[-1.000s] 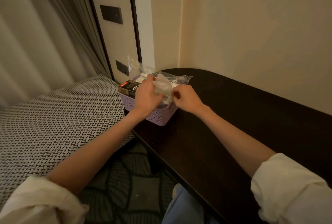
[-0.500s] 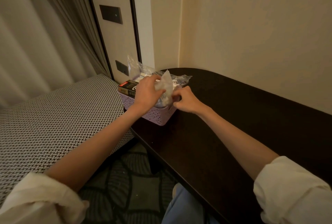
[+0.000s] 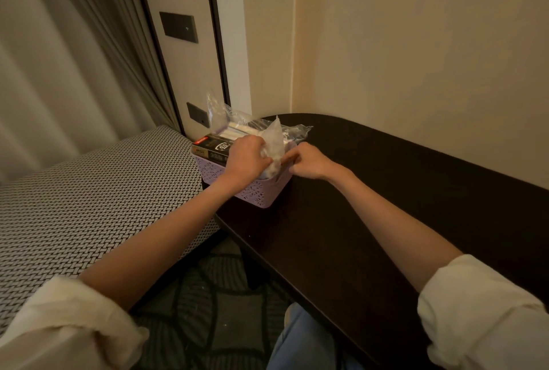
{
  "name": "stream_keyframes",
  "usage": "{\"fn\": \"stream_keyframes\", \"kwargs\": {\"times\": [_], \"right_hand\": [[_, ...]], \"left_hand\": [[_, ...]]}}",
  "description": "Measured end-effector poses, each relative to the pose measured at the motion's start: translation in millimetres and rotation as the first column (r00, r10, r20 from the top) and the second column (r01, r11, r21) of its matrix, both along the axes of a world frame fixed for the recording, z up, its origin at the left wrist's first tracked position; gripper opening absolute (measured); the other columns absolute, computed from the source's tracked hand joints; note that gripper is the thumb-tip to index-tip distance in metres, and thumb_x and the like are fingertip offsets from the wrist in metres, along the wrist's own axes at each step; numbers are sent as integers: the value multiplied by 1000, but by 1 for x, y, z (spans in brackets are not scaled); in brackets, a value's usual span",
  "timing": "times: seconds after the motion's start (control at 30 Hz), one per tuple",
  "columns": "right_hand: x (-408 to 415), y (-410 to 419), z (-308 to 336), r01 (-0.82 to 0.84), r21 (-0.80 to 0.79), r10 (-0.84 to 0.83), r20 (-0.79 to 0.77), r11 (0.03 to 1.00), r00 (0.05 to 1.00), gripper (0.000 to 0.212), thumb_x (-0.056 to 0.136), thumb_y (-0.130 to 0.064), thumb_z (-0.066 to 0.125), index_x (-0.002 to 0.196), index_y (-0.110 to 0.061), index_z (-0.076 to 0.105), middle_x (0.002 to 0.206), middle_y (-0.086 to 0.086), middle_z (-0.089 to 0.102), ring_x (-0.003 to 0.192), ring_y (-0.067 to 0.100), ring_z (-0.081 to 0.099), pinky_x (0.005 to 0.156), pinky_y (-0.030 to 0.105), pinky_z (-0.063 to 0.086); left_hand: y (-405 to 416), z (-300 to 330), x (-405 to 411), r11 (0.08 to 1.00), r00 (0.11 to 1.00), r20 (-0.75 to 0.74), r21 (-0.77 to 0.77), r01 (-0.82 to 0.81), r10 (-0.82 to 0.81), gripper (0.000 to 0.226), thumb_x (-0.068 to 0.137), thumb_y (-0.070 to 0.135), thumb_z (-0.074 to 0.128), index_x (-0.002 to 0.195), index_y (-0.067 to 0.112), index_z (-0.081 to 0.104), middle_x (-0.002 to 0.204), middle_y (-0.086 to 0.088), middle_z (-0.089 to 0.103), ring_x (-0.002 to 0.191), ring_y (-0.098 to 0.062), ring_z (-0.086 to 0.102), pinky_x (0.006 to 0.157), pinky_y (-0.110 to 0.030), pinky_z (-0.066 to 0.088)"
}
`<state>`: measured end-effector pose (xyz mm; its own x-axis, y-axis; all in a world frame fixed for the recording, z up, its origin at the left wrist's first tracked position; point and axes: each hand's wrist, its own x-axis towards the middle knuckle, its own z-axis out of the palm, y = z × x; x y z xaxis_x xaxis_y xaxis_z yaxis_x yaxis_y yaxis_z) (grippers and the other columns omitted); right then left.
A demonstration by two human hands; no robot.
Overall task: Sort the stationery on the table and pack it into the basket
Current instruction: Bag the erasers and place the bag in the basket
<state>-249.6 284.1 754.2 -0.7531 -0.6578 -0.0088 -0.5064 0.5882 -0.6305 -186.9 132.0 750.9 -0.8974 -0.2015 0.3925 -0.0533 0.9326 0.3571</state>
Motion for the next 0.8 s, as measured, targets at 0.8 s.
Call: {"fn": "stream_keyframes", "kwargs": {"times": [0.8], "right_hand": [[-14,-42,-2,379,-128,-397,-169,917,902,35,87,-45,63,73,-13,63,76,5,63,74,22,64,68,38,54]], "left_hand": [[-2,-6,20,999,998,-50,41,30,-28,41,74,19,79,88,13,41,90,-12,59,83,-27,54,65,-29,30]]}}
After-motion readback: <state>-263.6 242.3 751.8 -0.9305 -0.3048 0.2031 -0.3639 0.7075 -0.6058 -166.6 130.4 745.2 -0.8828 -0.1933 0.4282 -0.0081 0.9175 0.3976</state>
